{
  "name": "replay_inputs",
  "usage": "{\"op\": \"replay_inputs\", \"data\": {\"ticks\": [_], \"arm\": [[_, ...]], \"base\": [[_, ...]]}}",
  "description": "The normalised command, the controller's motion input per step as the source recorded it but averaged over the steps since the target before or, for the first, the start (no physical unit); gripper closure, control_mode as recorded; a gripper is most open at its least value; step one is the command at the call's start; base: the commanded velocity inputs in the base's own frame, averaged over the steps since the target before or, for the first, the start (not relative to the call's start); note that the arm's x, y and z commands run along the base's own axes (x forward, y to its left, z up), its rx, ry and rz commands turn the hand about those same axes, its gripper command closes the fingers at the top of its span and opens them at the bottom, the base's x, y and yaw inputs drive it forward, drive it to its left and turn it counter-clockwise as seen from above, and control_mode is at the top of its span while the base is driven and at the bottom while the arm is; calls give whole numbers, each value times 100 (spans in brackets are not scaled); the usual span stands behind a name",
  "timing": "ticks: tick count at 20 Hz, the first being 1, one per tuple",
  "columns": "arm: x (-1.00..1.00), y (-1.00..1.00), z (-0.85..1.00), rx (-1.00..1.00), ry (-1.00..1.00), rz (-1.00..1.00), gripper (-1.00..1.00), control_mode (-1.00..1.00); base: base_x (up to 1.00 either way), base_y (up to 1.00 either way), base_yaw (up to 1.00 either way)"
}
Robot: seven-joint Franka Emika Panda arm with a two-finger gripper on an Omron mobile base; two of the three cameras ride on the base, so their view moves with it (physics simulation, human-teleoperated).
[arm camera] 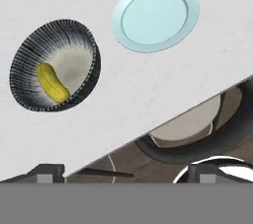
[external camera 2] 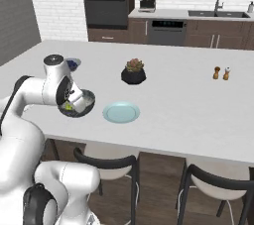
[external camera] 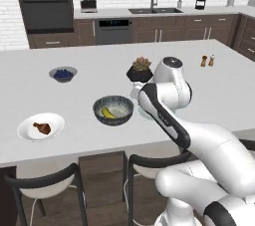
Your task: Pick the chicken drumstick and cucumber from their plates and place them in the bowl. Then put the bowl in the fridge.
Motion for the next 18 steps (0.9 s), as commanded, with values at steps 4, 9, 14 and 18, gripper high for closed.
{"op": "replay_inputs", "data": {"ticks": [4,9,14,18], "arm": [[-68,-68,6,-9,-1,27,-100,-100],[-48,-66,0,-5,0,15,-100,-100],[-28,-58,0,0,2,3,-100,-100],[-44,-32,0,0,0,0,-100,-100]], "base": [[0,0,0],[0,0,0],[0,0,0],[0,0,0]]}}
